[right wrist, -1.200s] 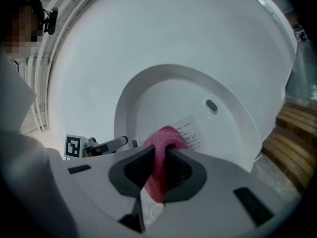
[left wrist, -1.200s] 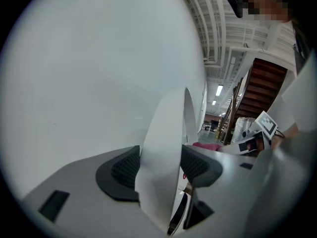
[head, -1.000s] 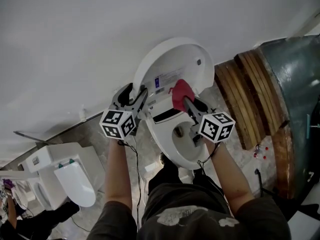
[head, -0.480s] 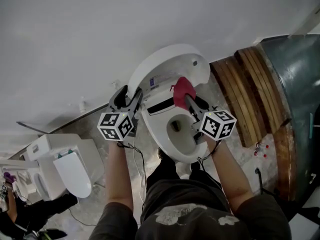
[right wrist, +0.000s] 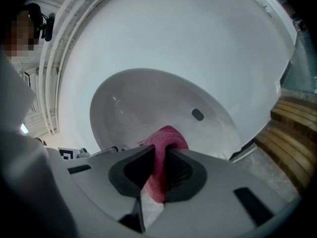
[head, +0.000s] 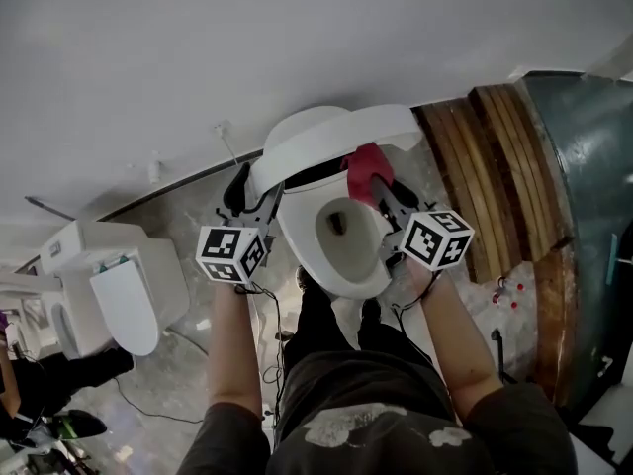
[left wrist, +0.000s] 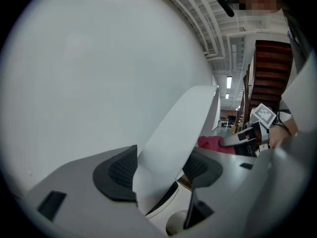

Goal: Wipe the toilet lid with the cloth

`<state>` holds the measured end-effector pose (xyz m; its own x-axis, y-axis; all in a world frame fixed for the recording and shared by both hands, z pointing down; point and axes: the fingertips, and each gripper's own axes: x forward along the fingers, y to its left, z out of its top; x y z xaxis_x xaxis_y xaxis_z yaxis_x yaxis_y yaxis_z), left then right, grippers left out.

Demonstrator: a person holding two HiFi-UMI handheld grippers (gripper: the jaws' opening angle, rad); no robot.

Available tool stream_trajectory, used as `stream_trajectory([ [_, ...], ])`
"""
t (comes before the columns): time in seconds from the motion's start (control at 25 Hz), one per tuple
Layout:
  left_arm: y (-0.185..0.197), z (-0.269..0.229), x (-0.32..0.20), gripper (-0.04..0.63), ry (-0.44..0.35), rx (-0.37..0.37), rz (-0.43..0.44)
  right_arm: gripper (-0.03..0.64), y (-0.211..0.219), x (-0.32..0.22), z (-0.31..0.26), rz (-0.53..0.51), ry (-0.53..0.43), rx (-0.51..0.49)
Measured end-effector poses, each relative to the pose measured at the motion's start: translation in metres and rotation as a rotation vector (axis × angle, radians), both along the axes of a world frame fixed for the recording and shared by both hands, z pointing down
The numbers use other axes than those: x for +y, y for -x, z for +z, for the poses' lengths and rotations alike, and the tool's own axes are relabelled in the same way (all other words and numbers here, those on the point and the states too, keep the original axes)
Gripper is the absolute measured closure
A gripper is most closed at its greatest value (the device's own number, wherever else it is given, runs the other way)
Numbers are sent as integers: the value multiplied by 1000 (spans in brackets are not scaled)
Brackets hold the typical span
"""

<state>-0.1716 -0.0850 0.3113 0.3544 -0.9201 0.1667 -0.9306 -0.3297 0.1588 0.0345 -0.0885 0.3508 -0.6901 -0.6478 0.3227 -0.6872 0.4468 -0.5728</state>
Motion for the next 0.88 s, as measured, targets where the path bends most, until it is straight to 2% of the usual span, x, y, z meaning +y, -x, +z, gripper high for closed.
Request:
stream_trajectory([
  [0.28, -17, 13, 32, 327, -20, -83, 2, 568, -15, 31, 28, -35, 56, -3],
  [0.56, -32, 31, 66, 327, -52, -161, -39, 568, -23, 51, 42, -93, 53, 8],
  [0.64, -34, 37, 77, 327, -42, -138, -80, 568, -24, 58, 46, -114, 47, 13],
  [0.76, -37, 42, 91, 327, -39, -59, -156, 568, -27, 69, 52, -142, 42, 18],
  [0.88, -44, 44, 103, 327, -33, -53, -175, 568, -34, 82, 56, -158, 47, 17],
])
